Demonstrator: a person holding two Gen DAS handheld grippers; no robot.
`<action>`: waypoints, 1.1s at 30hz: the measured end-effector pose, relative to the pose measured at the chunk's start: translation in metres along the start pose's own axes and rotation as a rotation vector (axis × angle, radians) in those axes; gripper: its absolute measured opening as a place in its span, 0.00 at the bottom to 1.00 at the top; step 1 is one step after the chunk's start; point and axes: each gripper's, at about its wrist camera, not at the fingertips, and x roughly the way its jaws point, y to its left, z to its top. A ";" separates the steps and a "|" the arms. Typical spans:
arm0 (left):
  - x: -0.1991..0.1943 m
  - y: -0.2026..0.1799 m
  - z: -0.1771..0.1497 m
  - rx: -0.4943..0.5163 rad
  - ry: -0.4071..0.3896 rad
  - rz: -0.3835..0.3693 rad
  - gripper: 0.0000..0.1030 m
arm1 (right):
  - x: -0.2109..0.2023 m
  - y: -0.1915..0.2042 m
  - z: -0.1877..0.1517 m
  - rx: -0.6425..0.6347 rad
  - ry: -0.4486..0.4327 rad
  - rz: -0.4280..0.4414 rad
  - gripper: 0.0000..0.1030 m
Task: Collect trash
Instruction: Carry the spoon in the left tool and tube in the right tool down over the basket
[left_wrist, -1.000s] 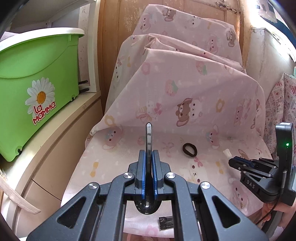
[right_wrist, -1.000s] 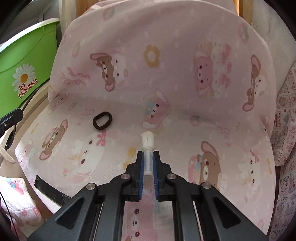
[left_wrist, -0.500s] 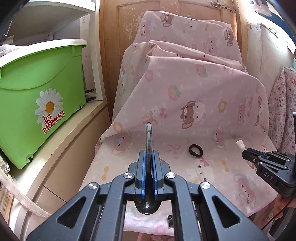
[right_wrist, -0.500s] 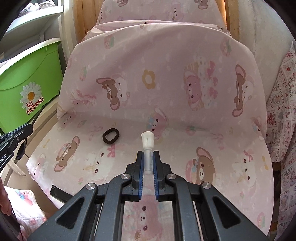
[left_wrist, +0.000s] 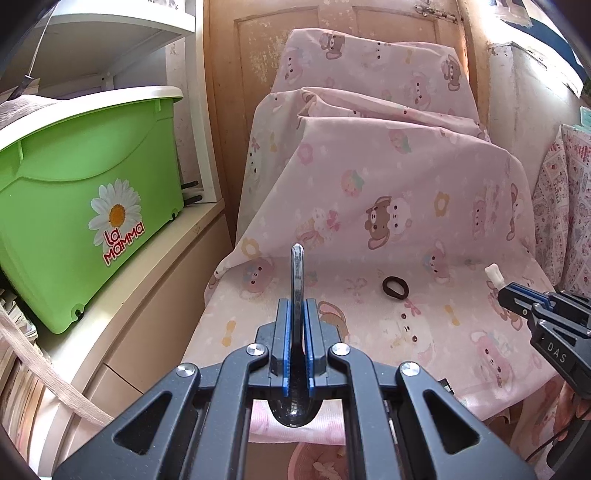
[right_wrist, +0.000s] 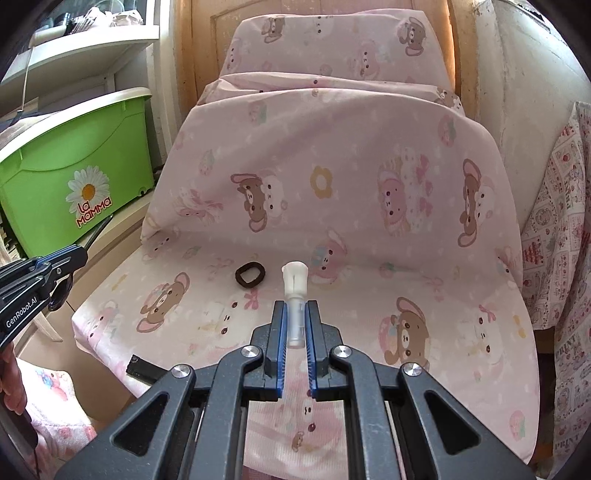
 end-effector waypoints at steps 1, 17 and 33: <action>-0.004 -0.001 -0.001 0.000 0.002 -0.003 0.06 | -0.003 0.002 -0.001 -0.009 -0.008 0.008 0.10; -0.025 -0.004 -0.045 -0.069 0.177 -0.132 0.06 | -0.054 0.036 -0.043 0.005 0.088 0.177 0.10; -0.016 -0.026 -0.095 -0.061 0.417 -0.232 0.06 | -0.057 0.068 -0.102 -0.061 0.242 0.214 0.10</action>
